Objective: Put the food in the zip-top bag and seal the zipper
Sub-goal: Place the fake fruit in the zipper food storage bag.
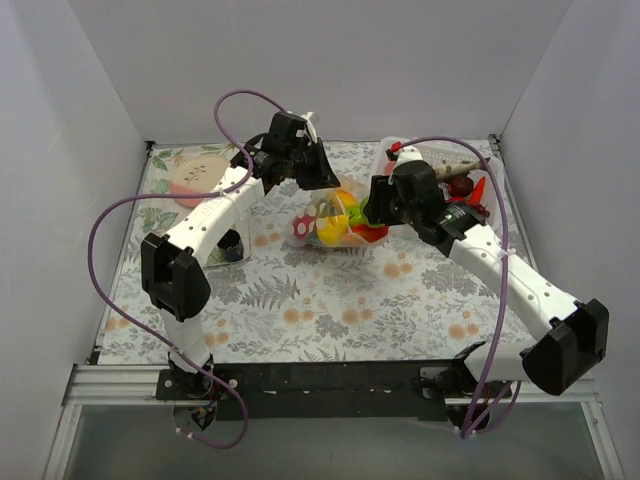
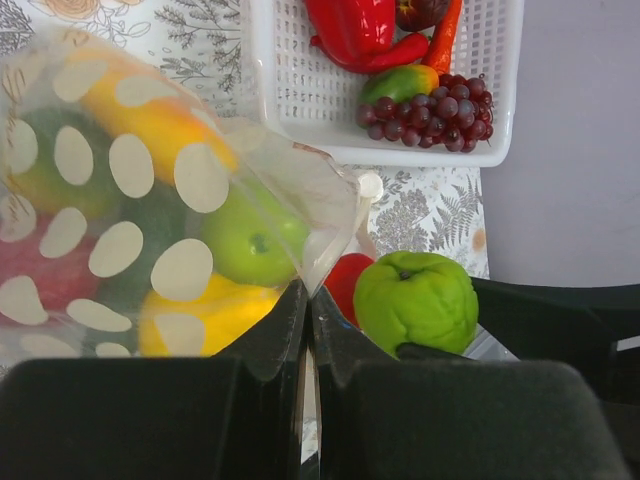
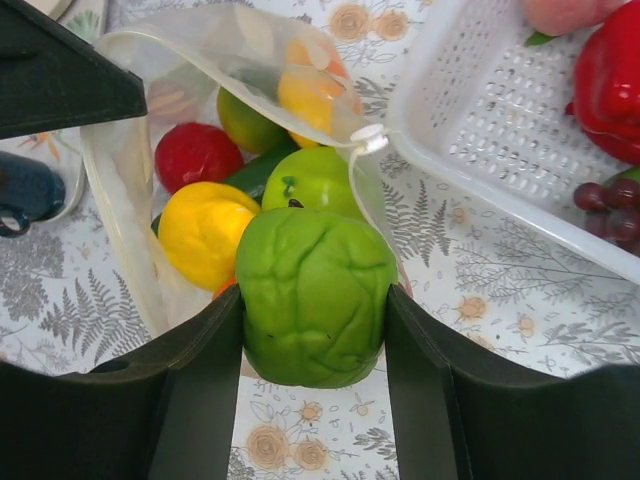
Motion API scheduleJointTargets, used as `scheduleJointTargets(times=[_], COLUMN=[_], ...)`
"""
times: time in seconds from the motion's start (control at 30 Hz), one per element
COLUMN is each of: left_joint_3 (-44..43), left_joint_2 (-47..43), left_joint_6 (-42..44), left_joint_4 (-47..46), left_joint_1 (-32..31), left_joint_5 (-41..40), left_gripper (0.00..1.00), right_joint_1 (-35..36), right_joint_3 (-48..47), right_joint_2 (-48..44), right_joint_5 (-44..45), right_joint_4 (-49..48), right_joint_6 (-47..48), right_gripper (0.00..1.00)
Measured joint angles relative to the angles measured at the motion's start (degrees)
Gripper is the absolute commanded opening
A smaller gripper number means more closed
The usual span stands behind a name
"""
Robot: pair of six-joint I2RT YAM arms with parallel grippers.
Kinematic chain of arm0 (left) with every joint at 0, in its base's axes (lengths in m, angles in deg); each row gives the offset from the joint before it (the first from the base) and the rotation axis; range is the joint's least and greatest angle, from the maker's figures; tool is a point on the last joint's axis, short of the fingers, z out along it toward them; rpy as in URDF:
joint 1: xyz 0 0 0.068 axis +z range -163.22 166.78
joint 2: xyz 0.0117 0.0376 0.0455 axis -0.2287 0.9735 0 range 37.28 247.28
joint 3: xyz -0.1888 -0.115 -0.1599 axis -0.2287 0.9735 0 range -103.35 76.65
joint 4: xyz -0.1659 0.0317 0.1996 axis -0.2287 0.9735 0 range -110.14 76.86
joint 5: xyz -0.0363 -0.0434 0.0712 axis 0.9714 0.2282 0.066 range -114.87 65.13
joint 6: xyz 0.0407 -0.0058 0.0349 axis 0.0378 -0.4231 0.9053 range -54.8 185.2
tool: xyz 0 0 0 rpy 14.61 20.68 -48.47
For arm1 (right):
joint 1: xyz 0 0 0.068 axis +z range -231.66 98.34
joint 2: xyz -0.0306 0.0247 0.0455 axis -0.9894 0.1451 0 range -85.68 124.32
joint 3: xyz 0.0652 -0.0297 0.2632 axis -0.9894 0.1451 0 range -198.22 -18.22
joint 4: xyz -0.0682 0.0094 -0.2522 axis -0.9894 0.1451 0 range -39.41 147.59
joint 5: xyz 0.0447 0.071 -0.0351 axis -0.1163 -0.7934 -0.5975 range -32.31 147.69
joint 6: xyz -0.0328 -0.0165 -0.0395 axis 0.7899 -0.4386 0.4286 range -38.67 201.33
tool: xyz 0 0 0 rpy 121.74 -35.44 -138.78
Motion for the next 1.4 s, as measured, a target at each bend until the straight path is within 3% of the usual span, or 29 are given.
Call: scheduleJointTargets(times=[0.33,0.5,0.7,0.77,1.1,1.3,1.4], left_joint_3=[1.86,1.88,1.88,1.88,2.91,3.58,4.09], left_joint_2=[0.00,0.00,0.00,-0.02,-0.17,-0.50,-0.74], left_joint_6=[-2.34,-2.93,-3.56,-3.72,-4.61,-4.76,-4.85], left_joint_4=[-3.76,-4.68,-4.96,-4.94,-5.95,-6.64,-6.69], left_joint_1=[1.55,1.55,1.90,2.27,3.41,3.54,3.58], left_joint_5=[5.64,7.23,8.48,8.85,10.23,10.78,11.06], left_gripper=[0.00,0.00,0.00,0.00,0.00,0.00,0.00], right_joint_1=[-0.02,-0.02,0.92,1.44,1.60,-3.08,-7.39], right_joint_3=[-1.03,-1.03,-5.84,-6.05,-6.05,-6.05,-6.10], right_joint_2=[5.77,7.41,10.21,10.08,9.01,4.35,4.37], right_joint_5=[-8.09,-8.39,-5.90,-4.79,-1.95,-2.75,-5.33], right_joint_4=[-3.74,-5.53,-5.70,-5.66,-4.55,-4.37,-4.57], right_joint_6=[-0.90,-2.60,-3.08,-2.99,-3.19,-4.81,-7.08], right_gripper=[0.45,0.71,0.90,0.92,0.87,0.61,0.54])
